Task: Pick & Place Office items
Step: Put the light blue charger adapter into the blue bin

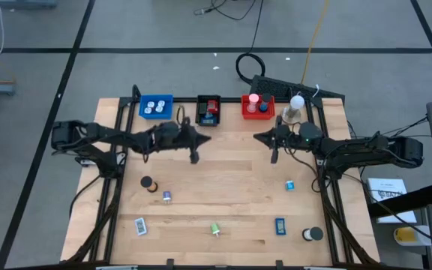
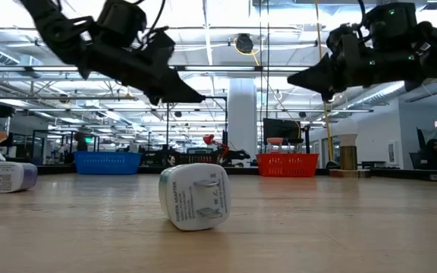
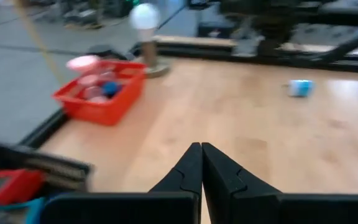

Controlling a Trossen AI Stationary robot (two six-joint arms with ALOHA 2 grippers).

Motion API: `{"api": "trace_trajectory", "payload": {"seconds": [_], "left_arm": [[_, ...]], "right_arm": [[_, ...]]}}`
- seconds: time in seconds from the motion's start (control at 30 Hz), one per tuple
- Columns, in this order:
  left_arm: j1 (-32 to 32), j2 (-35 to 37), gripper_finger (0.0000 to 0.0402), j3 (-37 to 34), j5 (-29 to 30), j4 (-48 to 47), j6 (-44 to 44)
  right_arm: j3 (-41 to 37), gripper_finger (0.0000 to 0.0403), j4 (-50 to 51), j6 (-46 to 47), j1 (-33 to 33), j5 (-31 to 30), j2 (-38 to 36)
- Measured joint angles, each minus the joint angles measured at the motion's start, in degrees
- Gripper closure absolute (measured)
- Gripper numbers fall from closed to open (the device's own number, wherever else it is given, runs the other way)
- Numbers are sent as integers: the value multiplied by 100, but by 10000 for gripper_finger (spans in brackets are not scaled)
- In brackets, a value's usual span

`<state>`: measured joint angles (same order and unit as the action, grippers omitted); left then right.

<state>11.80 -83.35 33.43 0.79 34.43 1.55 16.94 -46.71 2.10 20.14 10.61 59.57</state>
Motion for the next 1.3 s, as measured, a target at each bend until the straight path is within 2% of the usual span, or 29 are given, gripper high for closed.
{"api": "trace_trajectory", "payload": {"seconds": [0.23,0.37,0.47,0.6,0.7,0.9,1.1,1.2,1.3], "left_arm": [[-712,-13,379,-636,-30,856,138],[-1115,-13,390,-883,-33,1261,133],[-1375,-14,398,-1001,-31,1250,126],[-1691,-15,384,-1044,150,1230,98],[-1901,-15,376,-1049,472,1182,137],[-2314,-23,386,-1049,521,896,243],[-2696,-28,398,-1049,566,583,85],[-2908,-28,388,-1021,861,303,63],[-3040,-21,366,-758,1202,-457,-202]], "right_arm": [[-1,401,36,665,0,11,51],[69,401,677,1056,-57,-60,7],[375,401,1982,1092,-284,-686,-92],[1052,401,4175,1135,-861,-2049,-125],[1384,401,4956,1332,-1418,-2646,-127],[1431,400,4801,1396,-2495,-2786,-129],[1431,400,4781,1398,-3236,-3495,-129],[1431,400,4781,1440,-3430,-3666,-127],[1431,400,4779,1457,-3556,-3928,-127]]}}
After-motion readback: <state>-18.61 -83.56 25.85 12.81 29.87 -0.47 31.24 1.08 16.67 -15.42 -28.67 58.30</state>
